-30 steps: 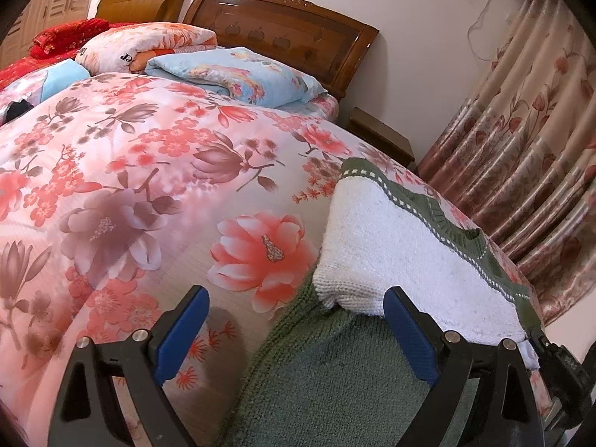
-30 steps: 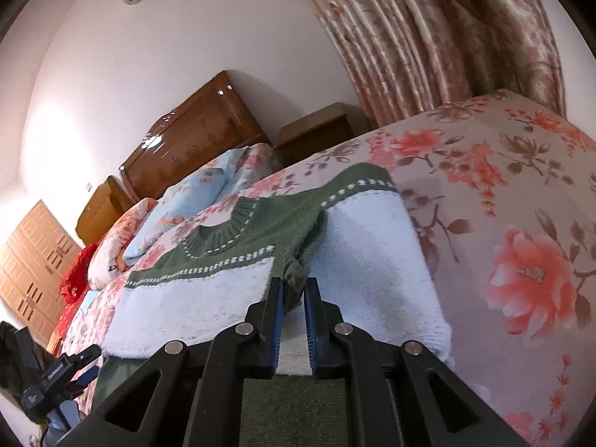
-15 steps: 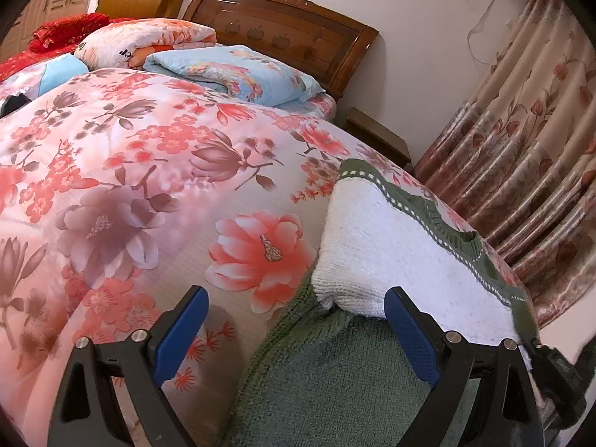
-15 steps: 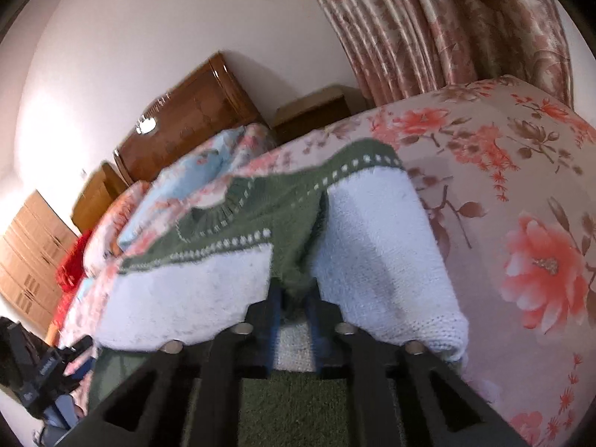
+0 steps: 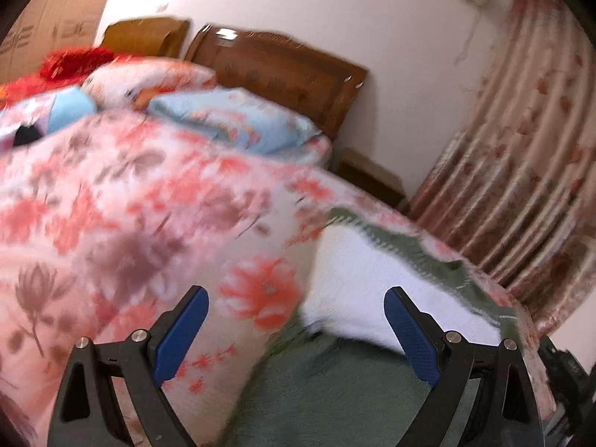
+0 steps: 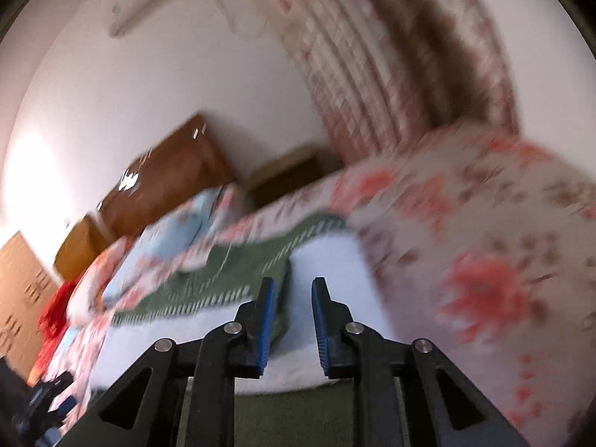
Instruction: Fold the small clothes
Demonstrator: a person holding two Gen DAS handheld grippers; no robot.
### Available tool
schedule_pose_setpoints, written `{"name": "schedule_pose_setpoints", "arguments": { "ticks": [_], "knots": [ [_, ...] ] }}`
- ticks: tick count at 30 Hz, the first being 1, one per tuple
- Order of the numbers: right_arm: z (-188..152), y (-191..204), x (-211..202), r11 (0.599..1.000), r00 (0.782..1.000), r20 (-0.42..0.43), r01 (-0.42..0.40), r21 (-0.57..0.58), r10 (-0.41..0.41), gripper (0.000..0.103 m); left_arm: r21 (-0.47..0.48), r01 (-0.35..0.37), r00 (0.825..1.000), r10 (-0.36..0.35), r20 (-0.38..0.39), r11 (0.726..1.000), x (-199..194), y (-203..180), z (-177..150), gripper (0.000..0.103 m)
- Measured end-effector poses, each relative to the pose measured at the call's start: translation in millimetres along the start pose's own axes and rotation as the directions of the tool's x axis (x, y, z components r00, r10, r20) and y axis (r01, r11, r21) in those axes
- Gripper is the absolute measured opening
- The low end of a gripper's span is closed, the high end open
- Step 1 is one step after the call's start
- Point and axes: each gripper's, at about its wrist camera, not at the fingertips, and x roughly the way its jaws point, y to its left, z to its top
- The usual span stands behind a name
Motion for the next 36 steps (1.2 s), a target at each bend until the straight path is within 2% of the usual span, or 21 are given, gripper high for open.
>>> {"name": "schedule_pose_setpoints", "arguments": {
  "ticks": [1,4,8,10,11,13,14,15,16,17,19,22,23,24,25,26,29,32,36],
  "knots": [
    [1,3,-4,1.0,1.0,0.017,-0.016,-0.014,0.016,0.023,0.016,0.044,0.999,-0.044,-0.009,0.999,-1,-9,8,0.103],
    [3,28,-2,0.992,0.998,-0.03,-0.05,-0.117,0.047,0.023,0.1,0.14,0.989,-0.134,-0.067,0.985,11,-50,37,0.103],
    [1,70,17,0.959,0.991,-0.13,-0.055,-0.277,0.019,0.027,0.144,0.209,0.968,-0.184,-0.17,0.967,64,-88,60,0.103],
    [-7,85,35,0.937,0.982,-0.191,-0.063,-0.343,-0.004,0.027,0.132,0.22,0.955,-0.185,-0.233,0.967,96,-94,60,0.103],
    [-12,90,47,0.921,0.972,-0.233,-0.062,-0.384,-0.032,0.027,0.127,0.198,0.946,-0.156,-0.284,0.972,118,-92,56,0.103],
    [-28,88,70,0.888,0.941,-0.307,-0.017,-0.459,-0.141,0.028,0.115,0.142,0.931,-0.093,-0.352,0.983,148,-82,43,0.103],
    [-35,85,74,0.877,0.941,-0.304,-0.019,-0.48,-0.146,0.028,0.129,0.156,0.929,-0.1,-0.357,0.979,154,-81,36,0.103],
    [-33,83,72,0.887,0.941,-0.315,-0.036,-0.46,-0.126,0.028,0.176,0.15,0.94,-0.085,-0.33,0.973,149,-86,34,0.103],
    [-31,81,73,0.892,0.935,-0.333,-0.042,-0.451,-0.124,0.028,0.205,0.148,0.939,-0.072,-0.335,0.968,147,-91,33,0.103],
    [-28,80,72,0.894,0.93,-0.346,-0.048,-0.446,-0.123,0.028,0.214,0.171,0.935,-0.089,-0.345,0.962,146,-98,35,0.103],
    [-15,82,63,0.901,0.947,-0.311,-0.058,-0.429,-0.087,0.028,0.194,0.203,0.937,-0.132,-0.325,0.96,142,-103,46,0.103],
    [7,77,69,0.915,0.963,-0.253,-0.018,-0.403,-0.093,0.03,0.17,0.191,0.942,-0.132,-0.308,0.967,153,-104,60,0.103],
    [9,72,78,0.917,0.959,-0.264,-0.008,-0.398,-0.106,0.03,0.162,0.16,0.942,-0.102,-0.321,0.974,165,-98,58,0.103],
    [8,65,93,0.914,0.944,-0.295,0.015,-0.405,-0.146,0.03,0.15,0.15,0.936,-0.091,-0.339,0.977,174,-91,55,0.103],
    [2,56,109,0.909,0.921,-0.338,0.039,-0.415,-0.194,0.031,0.153,0.18,0.934,-0.12,-0.337,0.972,178,-88,52,0.103],
    [1,55,106,0.908,0.944,-0.293,0.015,-0.42,-0.151,0.031,0.184,0.191,0.939,-0.125,-0.321,0.964,174,-90,48,0.103],
    [0,51,100,0.918,0.948,-0.296,-0.011,-0.396,-0.116,0.032,0.196,0.184,0.941,-0.115,-0.317,0.963,174,-92,47,0.103],
    [-1,50,97,0.92,0.948,-0.298,-0.017,-0.392,-0.11,0.034,0.169,0.2,0.941,-0.141,-0.308,0.965,172,-90,47,0.103],
    [1,51,105,0.915,0.945,-0.313,-0.047,-0.401,-0.089,0.05,0.153,0.208,0.939,-0.153,-0.308,0.966,176,-86,49,0.103]
  ]
}}
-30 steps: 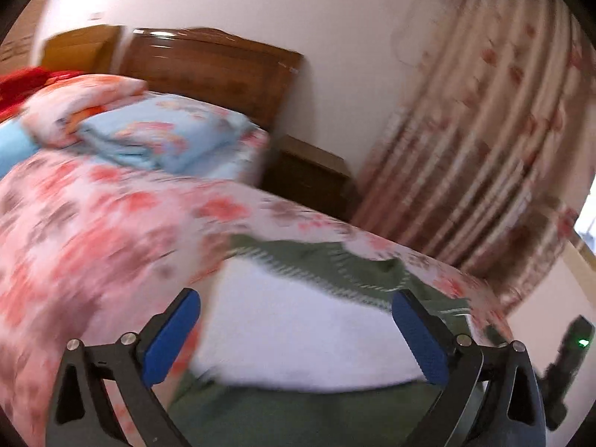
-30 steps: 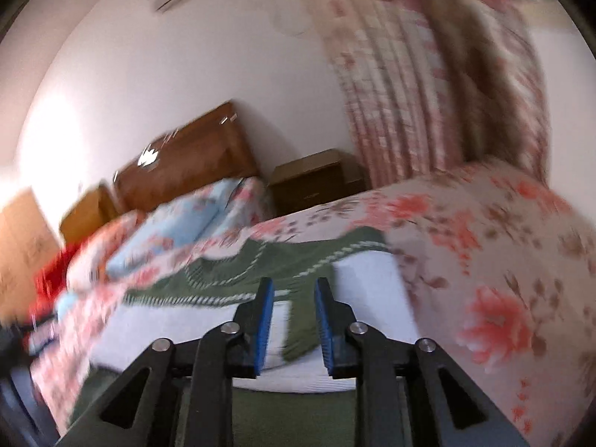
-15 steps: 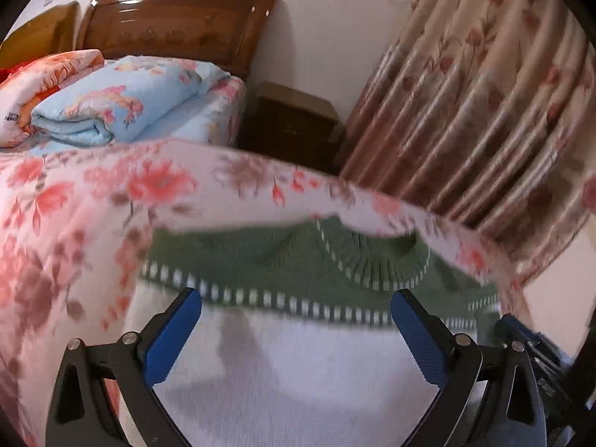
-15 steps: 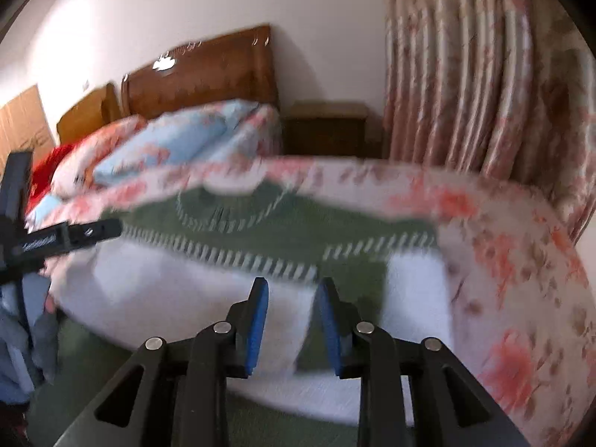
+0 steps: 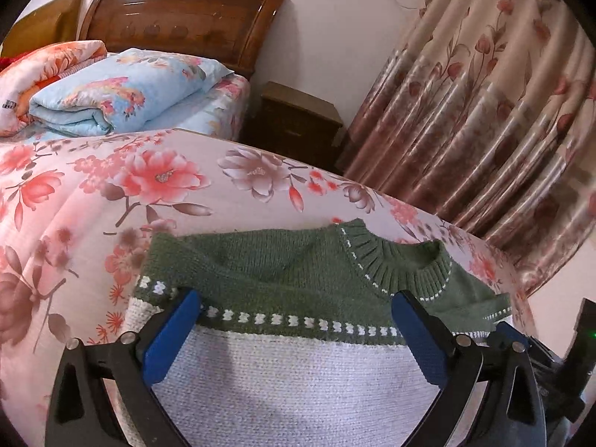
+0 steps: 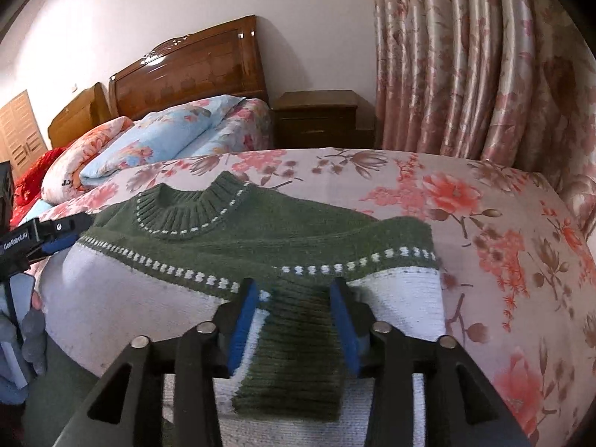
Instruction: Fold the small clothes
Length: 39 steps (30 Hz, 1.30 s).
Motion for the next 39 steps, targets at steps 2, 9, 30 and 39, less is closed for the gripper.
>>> {"name": "schedule_pose_setpoints", "arguments": {
  "ticks": [2,9,30,39],
  "knots": [
    [9,1,13,0.999,0.999,-0.011,-0.044,-0.016,0.044,0.066,-0.001,-0.019,1.0,0.019,0.006,1.0,-10,-2,-2,0.103],
    [-12,25,-36,0.997,0.998,-0.031,-0.051,-0.053,0.05,0.057,0.113,-0.069,0.996,0.061,0.07,0.991,-93,-36,-60,0.103],
    [-183,36,-163,0.965,0.987,-0.156,-0.087,-0.248,0.049,0.058,0.279,-0.179,0.969,0.218,-0.115,0.943,-197,16,-211,0.103],
    [-203,-7,-203,0.978,0.969,-0.213,-0.159,-0.135,0.128,0.058,0.224,-0.064,0.986,0.097,-0.139,0.973,-249,36,-238,0.103]
  ]
}}
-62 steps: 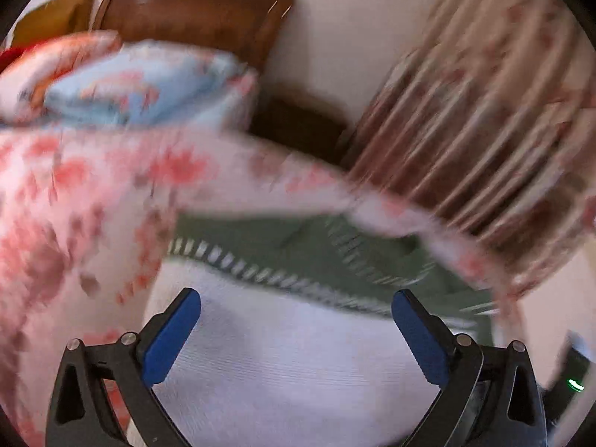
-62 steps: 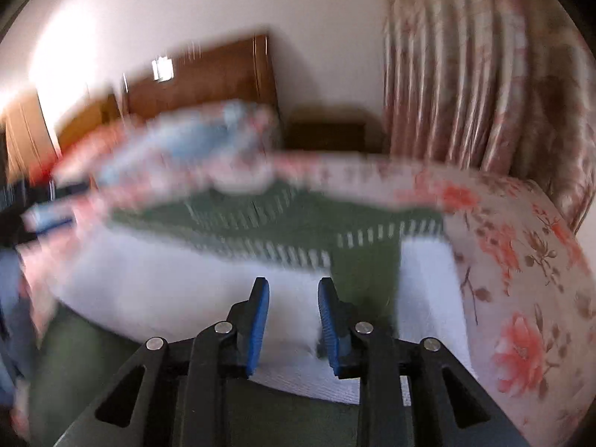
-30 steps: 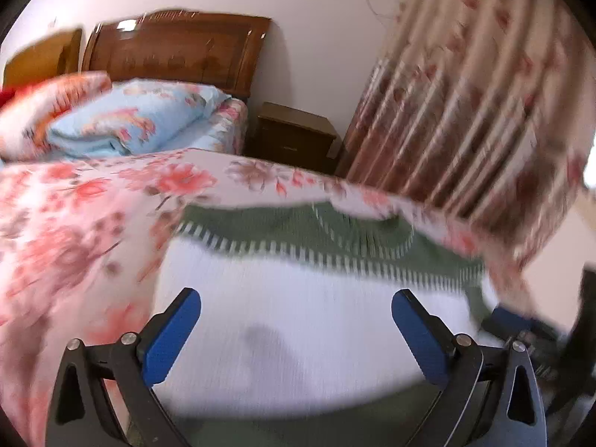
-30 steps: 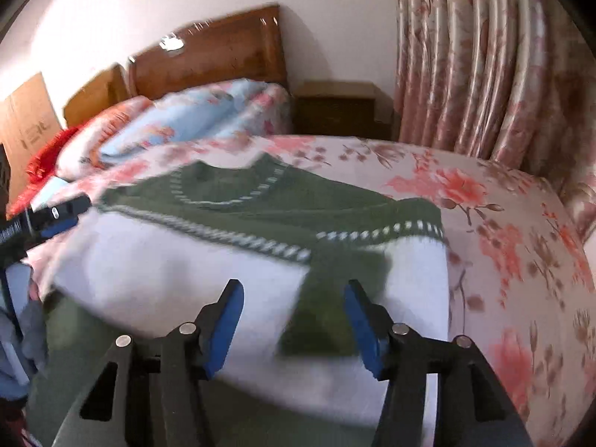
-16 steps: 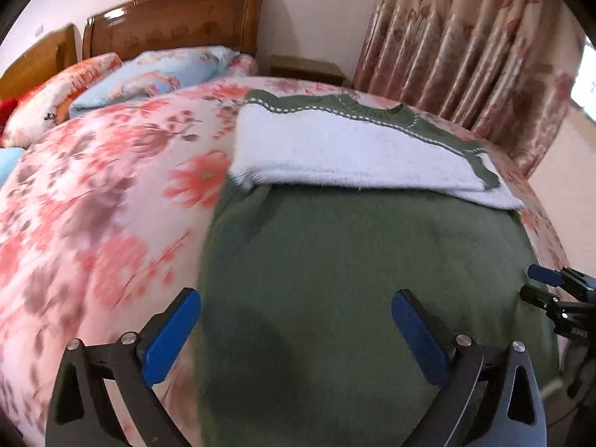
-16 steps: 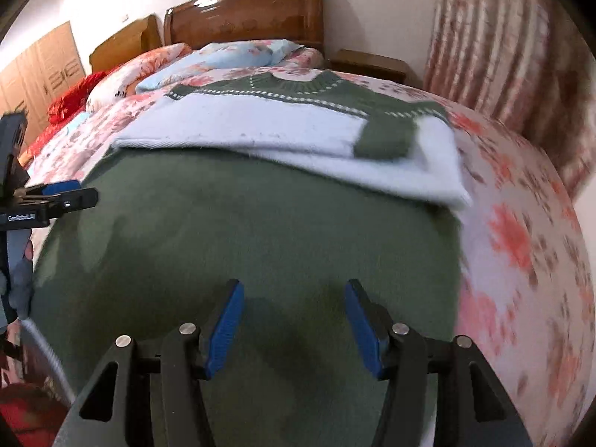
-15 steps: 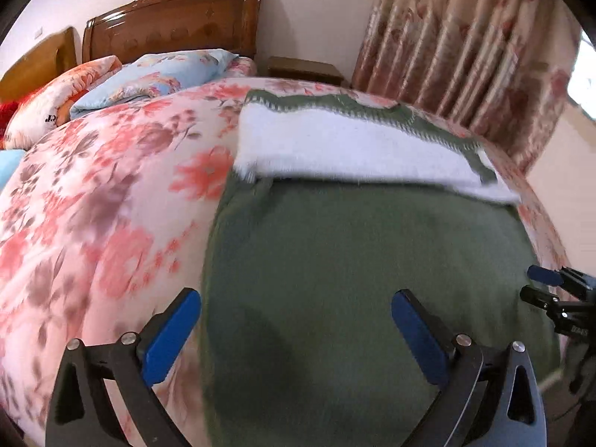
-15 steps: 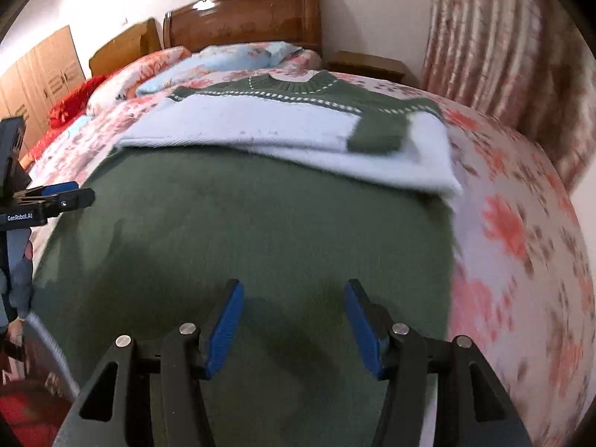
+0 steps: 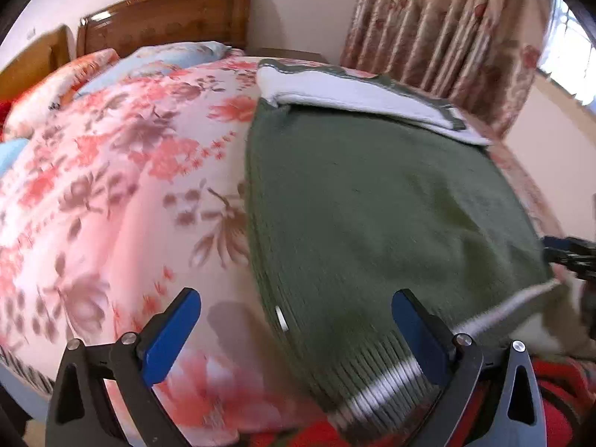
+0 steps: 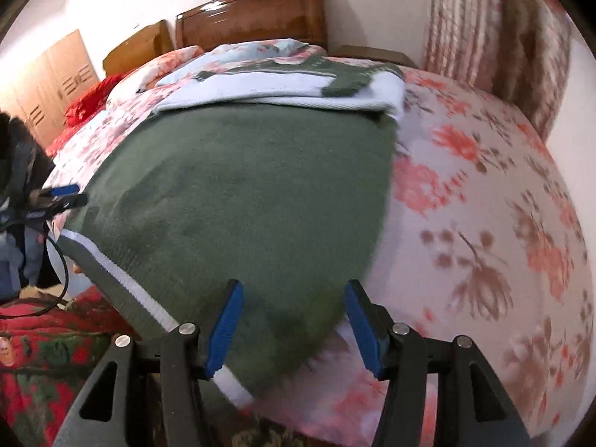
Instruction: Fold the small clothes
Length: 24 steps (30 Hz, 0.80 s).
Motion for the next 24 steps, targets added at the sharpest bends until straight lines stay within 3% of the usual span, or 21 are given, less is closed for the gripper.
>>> {"name": "schedule_pose_setpoints", "arguments": {
  "ticks": [4,7,10,15,19,22,24],
  "knots": [
    [-12,-9,1,0.996,0.995,-0.049,-0.08,0.034,0.082,0.052,-0.016,0.081,0.997,-0.081,-0.011,0.997,-6,-3,-10,0.103],
    [-24,4,-3,0.977,0.974,-0.074,-0.215,-0.003,0.214,0.05,-0.004,0.151,0.988,-0.151,-0.019,0.989,-10,-9,-14,0.103],
    [-29,20,-1,0.956,0.955,-0.085,-0.288,-0.055,0.283,0.047,-0.012,0.178,0.984,-0.178,-0.013,0.984,-12,-9,-17,0.103],
    [-28,10,2,0.937,0.936,-0.057,-0.348,0.003,0.348,0.04,-0.056,0.2,0.98,-0.201,-0.007,0.978,-19,3,-20,0.103],
    [-33,3,-1,0.934,0.932,-0.053,-0.358,0.008,0.358,0.039,-0.057,0.212,0.977,-0.213,-0.009,0.976,-20,2,-21,0.103],
    [-33,4,0,0.93,0.929,-0.041,-0.369,0.006,0.368,0.039,-0.081,0.272,0.961,-0.275,-0.016,0.959,-16,-3,-19,0.103],
    [-32,5,2,0.93,0.929,-0.037,-0.368,0.0,0.368,0.038,-0.071,0.258,0.965,-0.26,-0.016,0.963,-15,-8,-17,0.103]
  ]
}}
